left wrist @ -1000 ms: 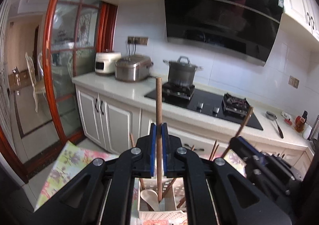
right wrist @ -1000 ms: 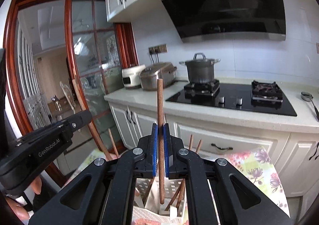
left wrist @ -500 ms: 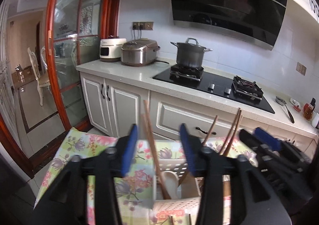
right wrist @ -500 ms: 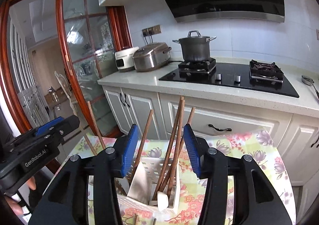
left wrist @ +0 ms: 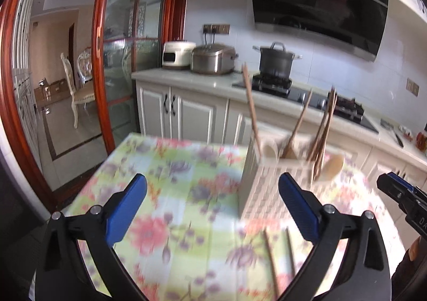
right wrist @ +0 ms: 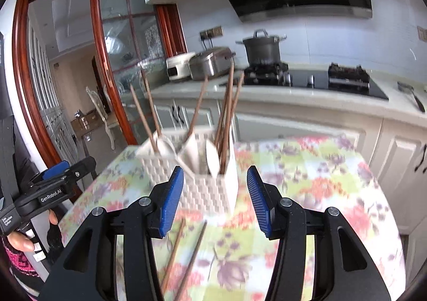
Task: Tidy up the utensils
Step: 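Withdraw both tools from the caddy back over the last chopsticks, then close the right tool on a brown chopstick while the left tool closes on the last chopstick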
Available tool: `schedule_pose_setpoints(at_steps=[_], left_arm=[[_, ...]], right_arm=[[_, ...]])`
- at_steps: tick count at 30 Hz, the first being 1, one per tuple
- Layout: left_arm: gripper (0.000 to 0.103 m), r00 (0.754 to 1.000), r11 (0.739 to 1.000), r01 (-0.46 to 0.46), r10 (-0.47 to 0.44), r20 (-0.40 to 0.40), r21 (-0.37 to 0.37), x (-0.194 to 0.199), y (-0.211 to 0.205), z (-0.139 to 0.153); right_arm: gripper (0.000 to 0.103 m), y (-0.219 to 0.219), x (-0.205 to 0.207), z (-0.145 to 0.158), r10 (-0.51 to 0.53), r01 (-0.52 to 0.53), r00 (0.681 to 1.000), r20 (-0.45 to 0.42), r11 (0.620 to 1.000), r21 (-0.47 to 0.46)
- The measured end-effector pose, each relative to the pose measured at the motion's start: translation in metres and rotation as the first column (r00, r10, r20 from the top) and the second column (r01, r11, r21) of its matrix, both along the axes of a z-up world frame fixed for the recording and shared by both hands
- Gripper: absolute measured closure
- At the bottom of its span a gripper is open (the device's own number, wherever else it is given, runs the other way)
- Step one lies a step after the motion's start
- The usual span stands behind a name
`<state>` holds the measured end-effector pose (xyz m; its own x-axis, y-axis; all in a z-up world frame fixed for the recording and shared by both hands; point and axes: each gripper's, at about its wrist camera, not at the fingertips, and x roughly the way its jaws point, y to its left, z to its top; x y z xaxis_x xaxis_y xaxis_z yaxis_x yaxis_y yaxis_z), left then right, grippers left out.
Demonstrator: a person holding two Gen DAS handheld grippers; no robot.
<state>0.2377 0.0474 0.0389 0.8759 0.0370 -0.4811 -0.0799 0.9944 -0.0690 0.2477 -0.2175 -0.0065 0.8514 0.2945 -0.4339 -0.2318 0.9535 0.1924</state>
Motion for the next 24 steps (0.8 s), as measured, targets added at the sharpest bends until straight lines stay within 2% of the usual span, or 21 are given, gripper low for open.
schedule_pose_setpoints(at_steps=[8, 11, 14, 19, 24], left_arm=[[0.007, 0.995, 0.998, -0.046, 0.041, -0.096, -0.050, -0.030, 0.007, -0.062], [0.007, 0.993, 0.999, -0.030, 0.026, -0.116, -0.036, -0.037, 0.002, -0.075], [0.007, 0.991, 1.000, -0.004, 0.004, -0.135, 0.000, -0.039, -0.006, -0.088], [0.007, 0.985, 1.000, 0.016, -0.016, -0.171, -0.002, -0.038, -0.012, -0.104], [0.007, 0.982, 1.000, 0.026, -0.027, -0.189, -0.007, -0.037, -0.013, -0.111]], right_arm=[[0.055, 0.024, -0.011, -0.075, -0.006, -0.005, 0.984, -0.177, 0.998, -0.066], [0.055, 0.039, -0.005, -0.095, -0.002, -0.026, 0.972, -0.237, 0.993, -0.113], [0.058, 0.052, 0.001, -0.104, 0.007, -0.047, 0.964, -0.267, 0.989, -0.143], [0.068, 0.068, 0.016, -0.114, 0.005, -0.069, 0.948, -0.319, 0.979, -0.191], [0.072, 0.083, 0.027, -0.120, -0.003, -0.083, 0.940, -0.341, 0.968, -0.237]])
